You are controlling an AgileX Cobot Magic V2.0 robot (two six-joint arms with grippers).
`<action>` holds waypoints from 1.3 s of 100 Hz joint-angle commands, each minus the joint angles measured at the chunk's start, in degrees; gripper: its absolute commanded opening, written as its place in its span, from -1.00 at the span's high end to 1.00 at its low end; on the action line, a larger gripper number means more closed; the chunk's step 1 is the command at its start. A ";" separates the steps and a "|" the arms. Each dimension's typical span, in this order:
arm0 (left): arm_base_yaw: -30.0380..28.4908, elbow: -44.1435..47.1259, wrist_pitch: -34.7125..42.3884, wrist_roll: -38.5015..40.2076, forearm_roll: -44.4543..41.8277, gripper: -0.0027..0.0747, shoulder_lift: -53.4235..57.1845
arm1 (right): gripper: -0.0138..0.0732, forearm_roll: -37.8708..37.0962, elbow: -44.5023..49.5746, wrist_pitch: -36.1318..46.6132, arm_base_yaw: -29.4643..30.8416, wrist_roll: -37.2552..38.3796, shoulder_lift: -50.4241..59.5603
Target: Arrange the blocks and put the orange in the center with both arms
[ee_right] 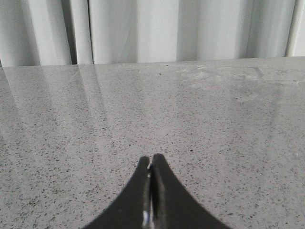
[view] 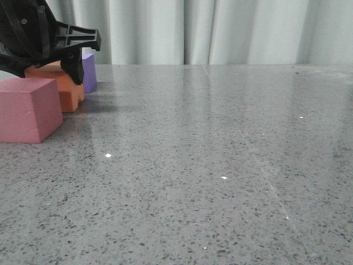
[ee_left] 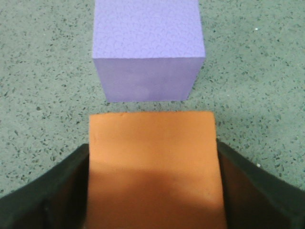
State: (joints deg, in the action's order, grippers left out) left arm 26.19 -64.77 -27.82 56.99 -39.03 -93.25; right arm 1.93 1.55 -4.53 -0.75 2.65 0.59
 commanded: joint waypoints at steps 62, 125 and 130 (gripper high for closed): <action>0.20 -1.21 1.65 -0.05 -1.48 -0.29 4.34 | 0.84 0.27 -0.75 4.53 0.35 -0.38 -0.66; 0.20 -1.21 1.80 -0.05 -2.03 -0.30 12.71 | 0.84 0.27 -0.75 4.53 0.35 -0.38 -0.66; 0.20 -1.21 1.80 -0.05 -2.21 -0.30 14.37 | 0.84 0.27 -0.75 4.53 0.35 -0.38 -0.66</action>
State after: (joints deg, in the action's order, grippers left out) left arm 26.19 -64.40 -27.95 56.99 -39.71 -83.31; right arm 1.93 1.55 -4.53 -0.75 2.65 0.59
